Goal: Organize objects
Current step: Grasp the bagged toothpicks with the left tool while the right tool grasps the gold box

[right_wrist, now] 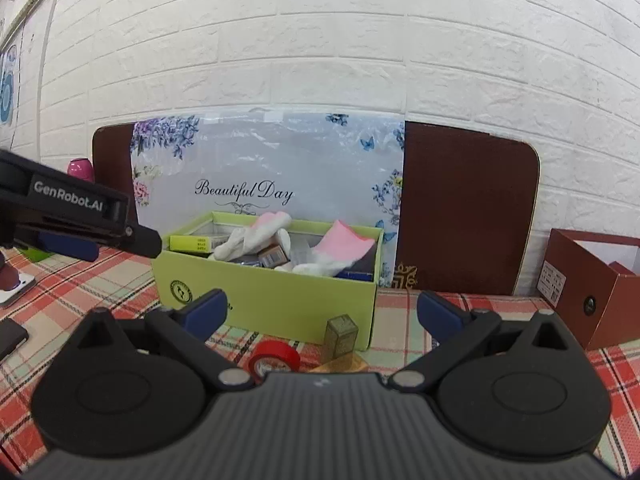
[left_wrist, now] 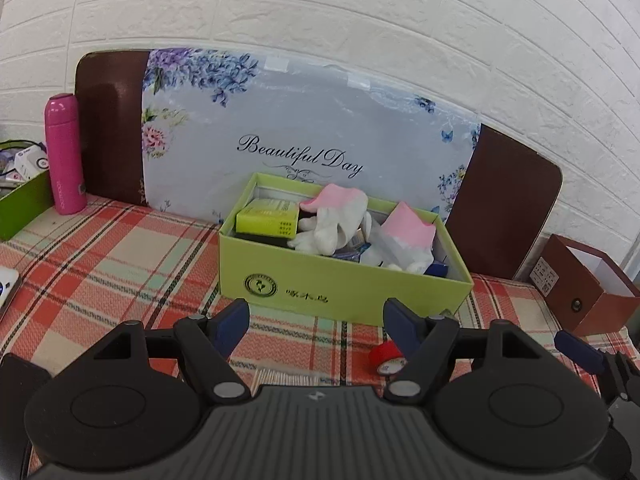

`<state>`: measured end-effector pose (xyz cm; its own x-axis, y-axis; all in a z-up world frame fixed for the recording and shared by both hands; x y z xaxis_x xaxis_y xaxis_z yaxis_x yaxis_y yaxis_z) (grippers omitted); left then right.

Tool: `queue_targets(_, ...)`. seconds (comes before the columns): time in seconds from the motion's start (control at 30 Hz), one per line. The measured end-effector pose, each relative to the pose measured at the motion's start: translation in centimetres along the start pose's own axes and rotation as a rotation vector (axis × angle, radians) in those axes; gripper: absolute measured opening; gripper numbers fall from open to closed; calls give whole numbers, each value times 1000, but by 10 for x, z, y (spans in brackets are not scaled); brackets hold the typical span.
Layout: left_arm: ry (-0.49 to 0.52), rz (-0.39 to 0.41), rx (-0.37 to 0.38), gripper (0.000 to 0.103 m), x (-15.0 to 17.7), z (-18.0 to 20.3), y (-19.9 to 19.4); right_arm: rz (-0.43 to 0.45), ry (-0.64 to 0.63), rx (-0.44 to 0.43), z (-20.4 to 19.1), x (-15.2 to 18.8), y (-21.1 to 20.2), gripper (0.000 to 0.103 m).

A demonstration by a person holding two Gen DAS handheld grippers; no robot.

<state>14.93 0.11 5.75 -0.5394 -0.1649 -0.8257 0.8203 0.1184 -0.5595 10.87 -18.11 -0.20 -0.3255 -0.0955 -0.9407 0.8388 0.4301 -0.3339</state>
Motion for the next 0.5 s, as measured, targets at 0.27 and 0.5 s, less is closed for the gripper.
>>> queue_targets(0.27, 9, -66, -49, 77, 41, -18, 12, -70, 80, 2, 0, 35, -7, 103)
queue_targets(0.5, 34, -109, -61, 77, 69, -18, 33, -144, 145, 11, 3, 67, -5, 103)
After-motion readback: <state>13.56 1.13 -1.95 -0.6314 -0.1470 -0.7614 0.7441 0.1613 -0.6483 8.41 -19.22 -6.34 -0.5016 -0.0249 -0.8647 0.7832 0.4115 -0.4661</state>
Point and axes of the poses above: each gripper's, at about its wrist camera, not at the fingertips, and y roughly the way its jaws point, z to its right, x to its underside, the point moved 2 cm from there along y, roughly the way its jaws point, and after that the axes turned 15 degrees about -x, right-handed, at the moved point
